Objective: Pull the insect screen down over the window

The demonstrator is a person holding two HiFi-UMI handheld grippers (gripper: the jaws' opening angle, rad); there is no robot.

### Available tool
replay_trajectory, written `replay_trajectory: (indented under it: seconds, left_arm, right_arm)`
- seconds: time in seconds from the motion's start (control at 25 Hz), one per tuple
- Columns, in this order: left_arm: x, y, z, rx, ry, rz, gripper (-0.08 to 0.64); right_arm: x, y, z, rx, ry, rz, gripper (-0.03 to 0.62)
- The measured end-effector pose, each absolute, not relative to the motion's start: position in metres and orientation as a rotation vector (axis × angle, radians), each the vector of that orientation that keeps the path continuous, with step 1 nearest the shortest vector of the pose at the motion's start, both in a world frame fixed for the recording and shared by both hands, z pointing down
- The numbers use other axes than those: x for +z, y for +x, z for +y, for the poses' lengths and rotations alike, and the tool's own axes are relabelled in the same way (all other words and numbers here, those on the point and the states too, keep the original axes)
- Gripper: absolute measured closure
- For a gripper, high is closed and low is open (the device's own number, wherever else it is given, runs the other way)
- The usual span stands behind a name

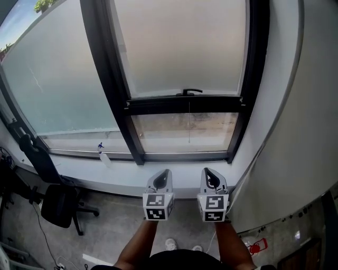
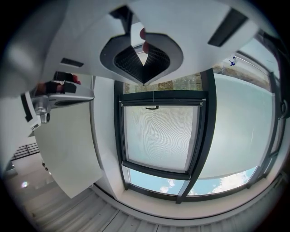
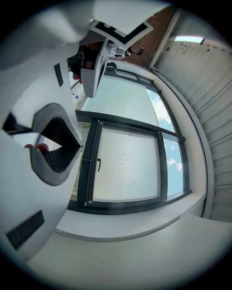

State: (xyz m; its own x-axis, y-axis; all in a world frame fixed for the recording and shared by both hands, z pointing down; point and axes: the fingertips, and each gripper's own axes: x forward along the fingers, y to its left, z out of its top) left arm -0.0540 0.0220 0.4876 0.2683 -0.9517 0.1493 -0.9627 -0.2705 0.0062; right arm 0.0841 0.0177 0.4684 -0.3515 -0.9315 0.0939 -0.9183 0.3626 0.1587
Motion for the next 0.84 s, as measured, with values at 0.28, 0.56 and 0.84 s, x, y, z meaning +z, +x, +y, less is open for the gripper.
replay_trajectory:
  seconds: [0.28,0.56,0.84]
  left_arm:
    - [0.491,-0.045,0.027,0.197,2.443,-1.808,0.557]
    - [0.496,-0.042,0.026,0.223,2.451,-1.800,0.557]
    - [0.496,-0.046,0.019,0.226,2.452,-1.799,0.557]
  right_arm:
    - [0.469,0.082,0.022,-0.126,1.675,-2.463,0.588]
    - [0.489,0.080,0.021,-0.067,1.639,-2.432,0.588]
    - [0.490,0.074,0.015,-0.135,1.627,-2.397,0.588]
